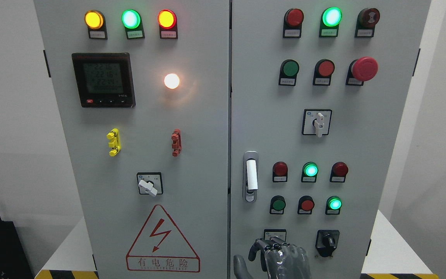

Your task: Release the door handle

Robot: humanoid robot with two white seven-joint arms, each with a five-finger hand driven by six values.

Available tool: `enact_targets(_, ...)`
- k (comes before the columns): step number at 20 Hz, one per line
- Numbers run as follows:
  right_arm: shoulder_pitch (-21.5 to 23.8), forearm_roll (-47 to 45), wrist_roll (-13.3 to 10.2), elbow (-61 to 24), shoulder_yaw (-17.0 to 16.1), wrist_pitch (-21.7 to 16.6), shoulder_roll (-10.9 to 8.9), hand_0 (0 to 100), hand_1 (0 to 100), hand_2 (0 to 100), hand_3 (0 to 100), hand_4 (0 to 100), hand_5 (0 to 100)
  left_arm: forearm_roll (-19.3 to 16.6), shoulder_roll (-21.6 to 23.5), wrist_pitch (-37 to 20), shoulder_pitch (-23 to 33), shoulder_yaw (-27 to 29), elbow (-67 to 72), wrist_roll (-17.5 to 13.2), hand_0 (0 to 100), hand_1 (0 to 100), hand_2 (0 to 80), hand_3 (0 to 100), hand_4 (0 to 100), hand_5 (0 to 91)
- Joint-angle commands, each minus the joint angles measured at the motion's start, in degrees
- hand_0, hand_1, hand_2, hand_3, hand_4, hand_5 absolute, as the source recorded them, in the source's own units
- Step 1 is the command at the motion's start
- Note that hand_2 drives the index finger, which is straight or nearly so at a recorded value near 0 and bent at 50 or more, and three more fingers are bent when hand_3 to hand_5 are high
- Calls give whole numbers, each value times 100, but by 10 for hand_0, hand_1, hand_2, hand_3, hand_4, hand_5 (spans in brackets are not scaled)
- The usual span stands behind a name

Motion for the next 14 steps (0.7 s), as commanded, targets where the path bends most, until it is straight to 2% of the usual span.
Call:
enact_targets(1,1,-74,-2,-105,-22,-3,-101,410,0,845,1000,898,995,0,0,0,-17,9,53,0,120,389,0,0,0,0)
enact_targets(7,19,-65,-11,-148,-31,-3,-13,404,0,857,1000,897,990,0,0,0,-18,9,53,0,120,389,0,0,0,0)
enact_targets(14,1,-65,-55,-219,-39,-3,-5,408,0,860,1000,914,989,0,0,0,-18,9,53,0,120,389,0,0,0,0)
